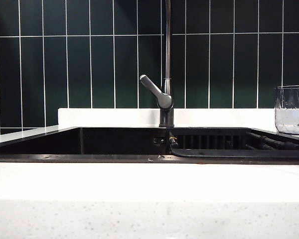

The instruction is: Pick up the mug next to the sink, go to the faucet to get some water, pour the water into the sink, and finally put the mug back to its place.

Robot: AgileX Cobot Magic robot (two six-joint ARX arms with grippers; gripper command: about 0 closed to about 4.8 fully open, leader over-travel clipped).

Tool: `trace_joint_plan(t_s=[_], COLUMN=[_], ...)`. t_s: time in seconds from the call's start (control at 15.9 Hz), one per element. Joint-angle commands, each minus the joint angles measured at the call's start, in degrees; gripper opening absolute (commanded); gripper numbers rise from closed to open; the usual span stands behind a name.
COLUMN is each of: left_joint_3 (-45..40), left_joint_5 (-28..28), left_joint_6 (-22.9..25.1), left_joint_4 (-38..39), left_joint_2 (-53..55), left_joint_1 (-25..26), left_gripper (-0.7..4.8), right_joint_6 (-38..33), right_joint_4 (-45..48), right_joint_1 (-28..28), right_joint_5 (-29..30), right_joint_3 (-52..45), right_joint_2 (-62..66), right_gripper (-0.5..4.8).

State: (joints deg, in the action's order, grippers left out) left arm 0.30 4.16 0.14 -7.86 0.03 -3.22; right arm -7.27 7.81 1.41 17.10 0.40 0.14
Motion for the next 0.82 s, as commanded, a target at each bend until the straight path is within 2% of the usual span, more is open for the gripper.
trace_joint_plan(t_s=[0.06,0.44,0.63,0.69,0.82], left_joint_3=[0.1,0.1,0.1,0.1,0.1], left_joint_5=[-0.3,-0.3,-0.3,-0.3,-0.3], left_joint_6=[-0.2,-0.2,-0.2,-0.2,-0.2], left_joint_4=[-0.3,-0.3,-0.3,-0.3,-0.3], left_joint_2=[0.0,0.0,0.0,0.0,0.0], left_joint_1=[0.0,0.0,0.0,0.0,0.0], left_gripper=[-0.04,-0.04,-0.04,-0.04,-0.04], right_joint_6=[-0.2,-0.2,-0.2,-0.2,-0.2], right_joint_4=[0.5,0.5,-3.5,-3.8,-3.7], right_joint_1=[-1.1,-1.1,-1.1,-1.1,-1.1], right_joint_5=[-0.5,-0.4,-0.5,-1.6,-12.6], right_joint_3=[-0.3,-0.3,-0.3,-0.3,-0.3], right_joint_2=[0.0,0.0,0.0,0.0,0.0], right_gripper=[-0.01,-0.02,-0.01,-0.01,-0.02])
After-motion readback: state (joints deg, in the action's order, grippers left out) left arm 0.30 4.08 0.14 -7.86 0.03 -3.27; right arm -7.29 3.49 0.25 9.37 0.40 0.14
